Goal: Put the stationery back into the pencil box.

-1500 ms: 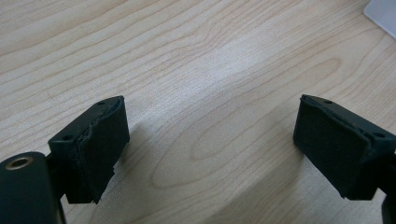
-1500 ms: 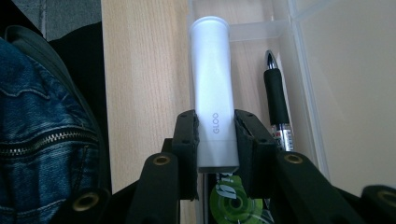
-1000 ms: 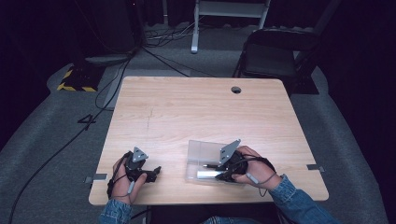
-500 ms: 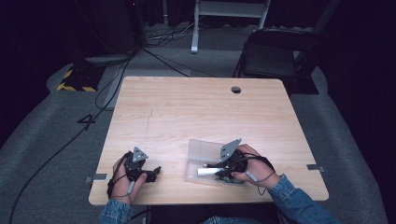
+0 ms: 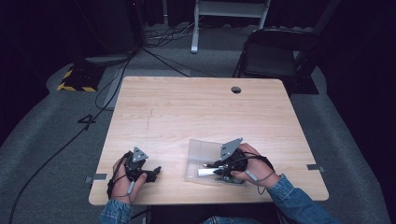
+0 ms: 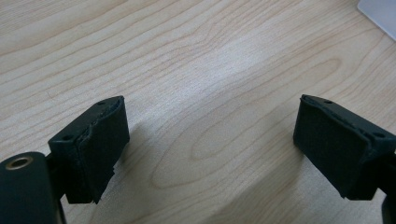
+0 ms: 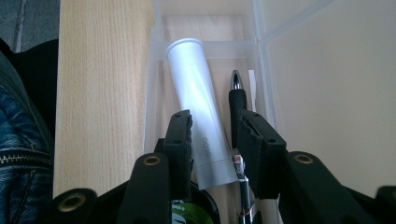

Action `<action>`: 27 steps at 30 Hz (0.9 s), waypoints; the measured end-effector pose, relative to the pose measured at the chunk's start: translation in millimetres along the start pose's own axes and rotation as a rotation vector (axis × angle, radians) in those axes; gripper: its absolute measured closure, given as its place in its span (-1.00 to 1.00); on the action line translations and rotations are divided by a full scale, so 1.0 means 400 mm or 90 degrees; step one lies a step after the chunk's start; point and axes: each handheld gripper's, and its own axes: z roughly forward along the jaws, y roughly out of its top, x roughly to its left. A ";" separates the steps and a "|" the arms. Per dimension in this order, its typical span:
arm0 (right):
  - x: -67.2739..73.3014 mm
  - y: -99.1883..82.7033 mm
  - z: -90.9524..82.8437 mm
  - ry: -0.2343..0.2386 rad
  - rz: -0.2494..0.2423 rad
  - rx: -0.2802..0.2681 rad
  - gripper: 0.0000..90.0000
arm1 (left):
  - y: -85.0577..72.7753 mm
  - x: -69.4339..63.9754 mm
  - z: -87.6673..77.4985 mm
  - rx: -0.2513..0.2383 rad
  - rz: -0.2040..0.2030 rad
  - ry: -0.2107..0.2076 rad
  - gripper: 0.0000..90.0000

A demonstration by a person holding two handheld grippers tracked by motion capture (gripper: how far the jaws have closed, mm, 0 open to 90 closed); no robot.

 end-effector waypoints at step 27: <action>-0.023 -0.027 -0.021 -0.031 0.056 0.014 0.75 | 0.000 0.000 0.000 0.001 -0.001 0.000 -0.76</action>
